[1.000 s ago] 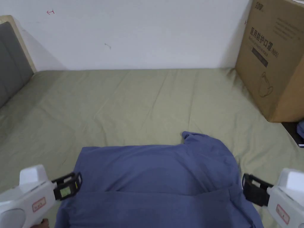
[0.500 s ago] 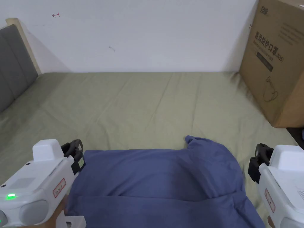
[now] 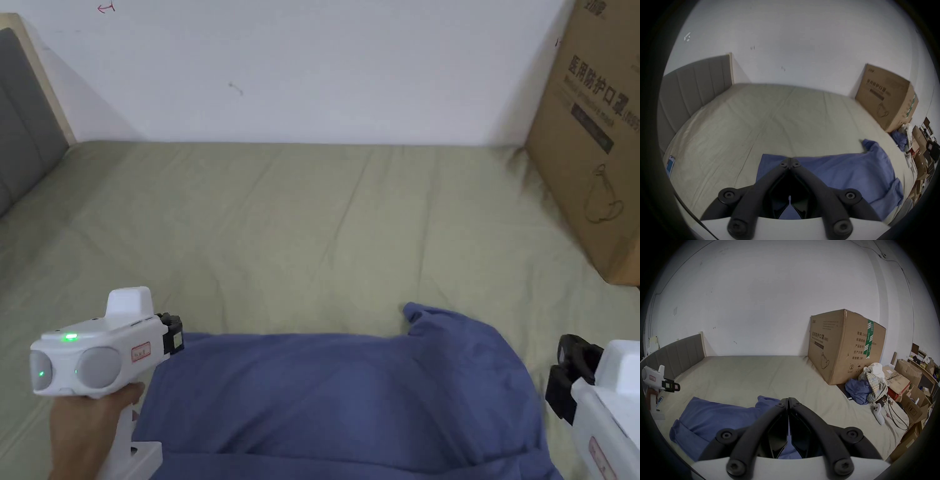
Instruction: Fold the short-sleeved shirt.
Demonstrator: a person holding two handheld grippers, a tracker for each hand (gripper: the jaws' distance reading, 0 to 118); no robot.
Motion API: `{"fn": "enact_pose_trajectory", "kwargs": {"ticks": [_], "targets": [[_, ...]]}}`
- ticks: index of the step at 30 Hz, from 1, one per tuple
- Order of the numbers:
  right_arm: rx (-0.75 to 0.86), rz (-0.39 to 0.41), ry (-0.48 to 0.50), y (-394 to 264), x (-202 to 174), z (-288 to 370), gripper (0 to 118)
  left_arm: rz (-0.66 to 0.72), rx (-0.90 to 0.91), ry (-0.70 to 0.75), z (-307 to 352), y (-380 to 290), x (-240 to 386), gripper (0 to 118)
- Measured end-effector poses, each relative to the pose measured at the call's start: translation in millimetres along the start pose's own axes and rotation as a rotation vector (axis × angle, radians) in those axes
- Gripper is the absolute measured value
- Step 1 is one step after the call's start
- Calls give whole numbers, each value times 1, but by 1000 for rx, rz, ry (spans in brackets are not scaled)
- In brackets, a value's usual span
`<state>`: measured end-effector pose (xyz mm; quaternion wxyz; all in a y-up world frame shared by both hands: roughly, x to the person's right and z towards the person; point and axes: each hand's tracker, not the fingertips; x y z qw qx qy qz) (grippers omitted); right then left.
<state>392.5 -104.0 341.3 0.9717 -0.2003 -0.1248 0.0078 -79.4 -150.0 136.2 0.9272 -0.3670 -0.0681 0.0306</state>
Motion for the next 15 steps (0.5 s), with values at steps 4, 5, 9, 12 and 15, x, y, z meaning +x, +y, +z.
{"fn": "enact_pose_trajectory", "kwargs": {"ticks": [4, 5, 9, 12, 15], "targets": [[-36, 12, -15, -4, 0, -28, 0, -12, -102, 74, -63, 14, -16, 23], [-43, 16, -20, -5, -1, -33, 0, -17, -129, 85, -75, 16, -20, 39], [-69, 25, -21, -10, 0, -55, 0, 14, -241, 110, -117, 16, -28, 93], [-92, 40, -23, -14, -1, -67, 0, 17, -265, 123, -135, 12, -30, 90], [-119, 35, -17, -19, 1, -76, 0, 29, -339, 108, -145, 5, -27, 57]]}}
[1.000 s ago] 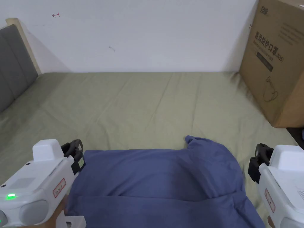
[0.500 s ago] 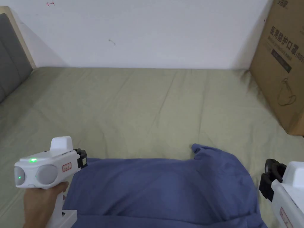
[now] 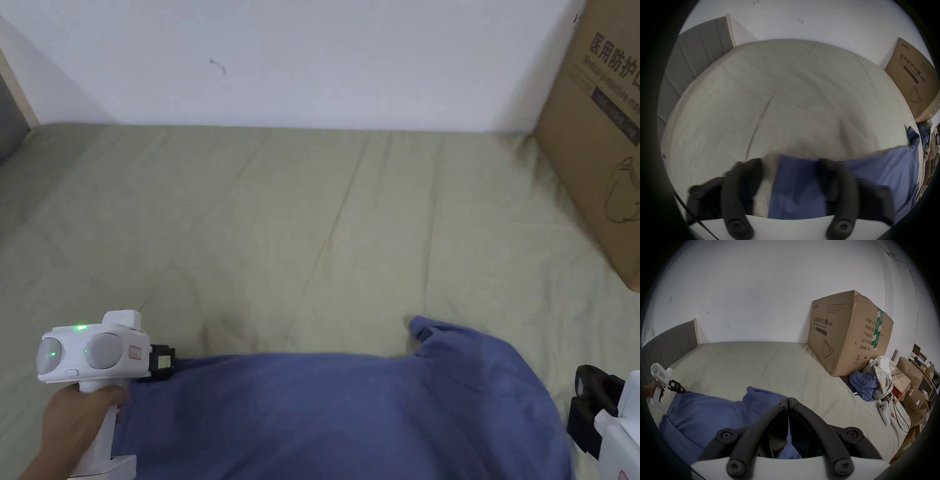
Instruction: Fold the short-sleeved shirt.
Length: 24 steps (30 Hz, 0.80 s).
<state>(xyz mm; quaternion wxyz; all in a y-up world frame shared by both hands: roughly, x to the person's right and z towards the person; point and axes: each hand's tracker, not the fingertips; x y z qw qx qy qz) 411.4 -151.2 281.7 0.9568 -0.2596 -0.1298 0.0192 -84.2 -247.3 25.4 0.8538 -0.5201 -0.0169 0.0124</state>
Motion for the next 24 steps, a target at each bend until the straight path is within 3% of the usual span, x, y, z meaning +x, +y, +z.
{"fn": "enact_pose_trajectory", "kwargs": {"ticks": [1, 3, 4, 7, 8, 10, 11, 12, 13, 14, 16, 20, 23, 24], "targets": [[-9, -2, 2, 0, 0, -4, 0, -10, 30, 11, 3, -4, 5, 46], [-37, -11, 9, -2, 2, -13, 0, -52, 79, 16, 11, -9, 13, 12], [-51, -18, 15, -3, 4, -19, 0, -66, 80, -3, 13, -10, 16, 4], [-94, -36, 33, 1, 11, -46, 3, -97, 109, -3, 23, -14, 22, 2], [-130, -36, 50, 2, 13, -56, 12, -96, 146, -21, 31, -16, 22, 2], [-175, -31, 56, 6, 18, -84, 49, -64, 207, -76, 54, -21, 21, 2], [-210, -18, 68, 6, 20, -97, 58, -67, 230, -85, 63, -23, 20, 2], [-243, -29, 61, 6, 23, -111, 58, -77, 242, -89, 72, -25, 20, 2], [-253, -33, 57, 6, 23, -127, 84, -89, 252, -95, 82, -27, 21, 2], [-274, -30, 61, 5, 25, -140, 94, -96, 263, -99, 89, -29, 21, 2], [-343, 2, 45, 0, 27, -168, 95, -101, 278, -104, 101, -30, 19, 2], [-483, -26, 87, -18, 28, -212, 91, -99, 289, -106, 109, -31, 15, 2], [-550, -1, 100, -29, 16, -222, 67, -90, 285, -102, 108, -32, 10, 2], [-530, -21, 112, -32, 15, -219, 65, -85, 281, -100, 108, -33, 8, 2]]}}
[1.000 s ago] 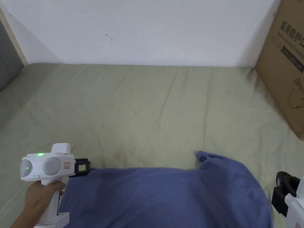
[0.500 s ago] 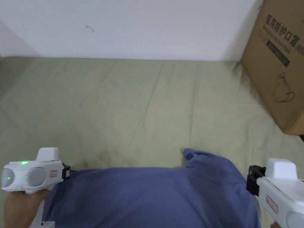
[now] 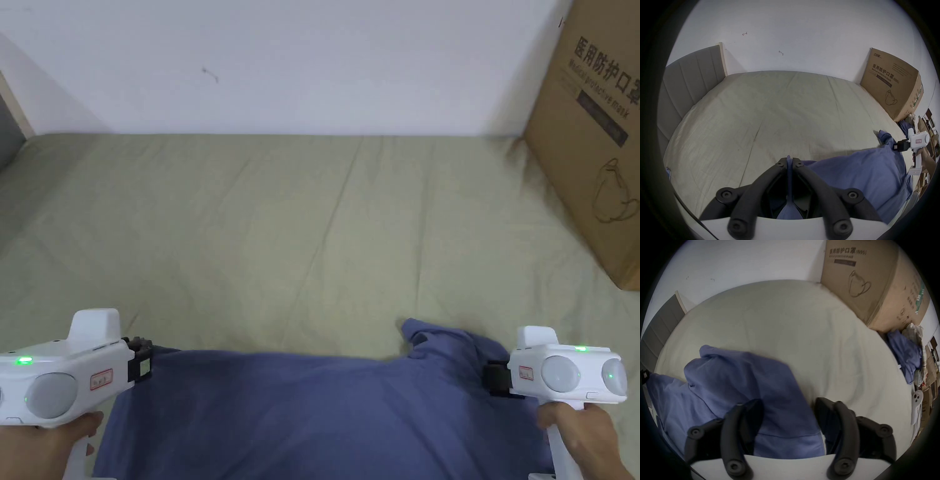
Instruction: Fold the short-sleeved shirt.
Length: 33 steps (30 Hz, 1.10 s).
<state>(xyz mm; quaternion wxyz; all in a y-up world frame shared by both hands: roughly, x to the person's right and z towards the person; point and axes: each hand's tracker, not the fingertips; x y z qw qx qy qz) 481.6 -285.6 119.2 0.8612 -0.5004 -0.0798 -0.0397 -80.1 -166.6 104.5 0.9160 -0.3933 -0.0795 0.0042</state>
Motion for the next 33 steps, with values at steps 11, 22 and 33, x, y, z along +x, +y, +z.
{"fn": "enact_pose_trajectory", "kwargs": {"ticks": [11, 22, 33], "targets": [[219, 22, 52, -17, 3, 102, 0, 56, -2, 20, 21, -25, -13, 2], [381, -27, 154, -126, 14, 248, 0, 114, 40, 27, 106, -75, -28, 2], [174, -106, 104, -254, 20, 221, 0, 124, -103, 66, 120, -187, -38, 2]]}}
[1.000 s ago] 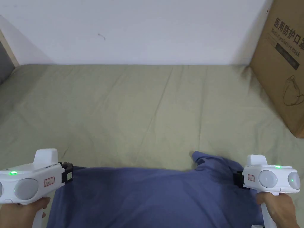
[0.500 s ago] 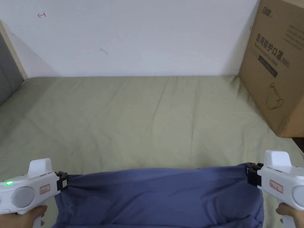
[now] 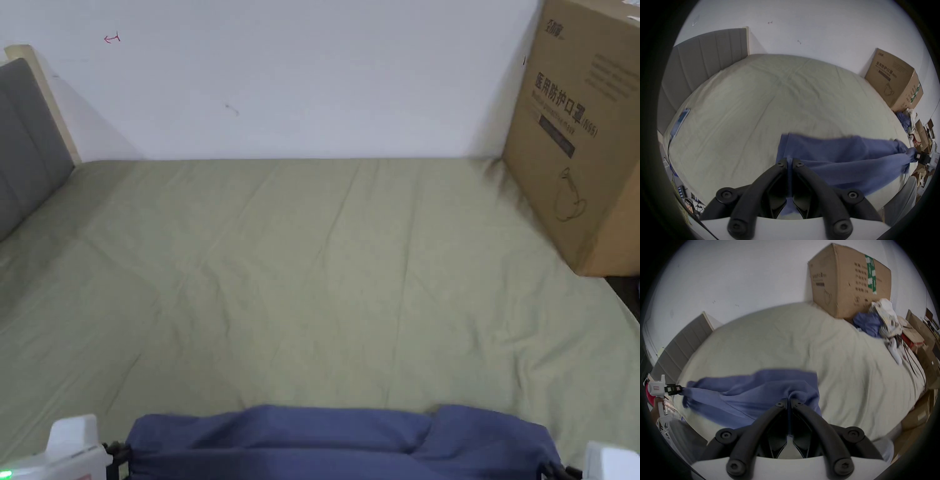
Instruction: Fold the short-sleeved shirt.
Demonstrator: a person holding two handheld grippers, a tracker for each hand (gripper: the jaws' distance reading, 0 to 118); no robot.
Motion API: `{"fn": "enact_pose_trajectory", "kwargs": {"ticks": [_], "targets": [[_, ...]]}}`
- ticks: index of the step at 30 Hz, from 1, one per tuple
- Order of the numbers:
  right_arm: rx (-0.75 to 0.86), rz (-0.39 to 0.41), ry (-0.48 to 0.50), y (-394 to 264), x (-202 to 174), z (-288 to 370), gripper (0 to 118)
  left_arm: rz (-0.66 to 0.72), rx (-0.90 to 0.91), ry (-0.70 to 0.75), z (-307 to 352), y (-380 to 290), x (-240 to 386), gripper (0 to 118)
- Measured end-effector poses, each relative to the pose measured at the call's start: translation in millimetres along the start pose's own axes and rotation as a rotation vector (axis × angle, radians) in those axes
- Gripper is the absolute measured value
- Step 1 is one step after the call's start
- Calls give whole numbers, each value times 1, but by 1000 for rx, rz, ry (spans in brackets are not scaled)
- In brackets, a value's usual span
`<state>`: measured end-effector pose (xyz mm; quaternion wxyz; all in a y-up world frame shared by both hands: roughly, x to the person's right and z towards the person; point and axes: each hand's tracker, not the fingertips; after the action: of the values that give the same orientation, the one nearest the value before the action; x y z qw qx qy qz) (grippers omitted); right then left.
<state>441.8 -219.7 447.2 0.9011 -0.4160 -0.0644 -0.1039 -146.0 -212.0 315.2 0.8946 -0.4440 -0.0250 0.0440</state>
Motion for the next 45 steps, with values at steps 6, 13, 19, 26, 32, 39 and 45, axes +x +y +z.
{"fn": "enact_pose_trajectory", "kwargs": {"ticks": [6, 13, 19, 26, 32, 39, 45], "targets": [[-87, -39, -50, -30, 1, -26, 0, -12, -65, 29, -14, -33, 3, 2], [2, -40, -92, -8, -18, 11, 84, 66, -42, -2, 6, -13, 5, 82], [302, 35, -63, 52, -51, 71, 90, 79, 252, -64, 75, 24, 32, 96], [597, 152, -101, 94, -100, 114, 90, -56, 566, -60, 128, 48, 77, 96], [662, 180, -130, 93, -122, 119, 59, -79, 659, -6, 130, 38, 95, 69], [639, 192, -110, 86, -129, 117, 0, -55, 595, -108, 124, 36, 81, 0], [614, 190, -111, 87, -126, 111, 0, 79, 332, -230, 92, 50, 31, 0]]}}
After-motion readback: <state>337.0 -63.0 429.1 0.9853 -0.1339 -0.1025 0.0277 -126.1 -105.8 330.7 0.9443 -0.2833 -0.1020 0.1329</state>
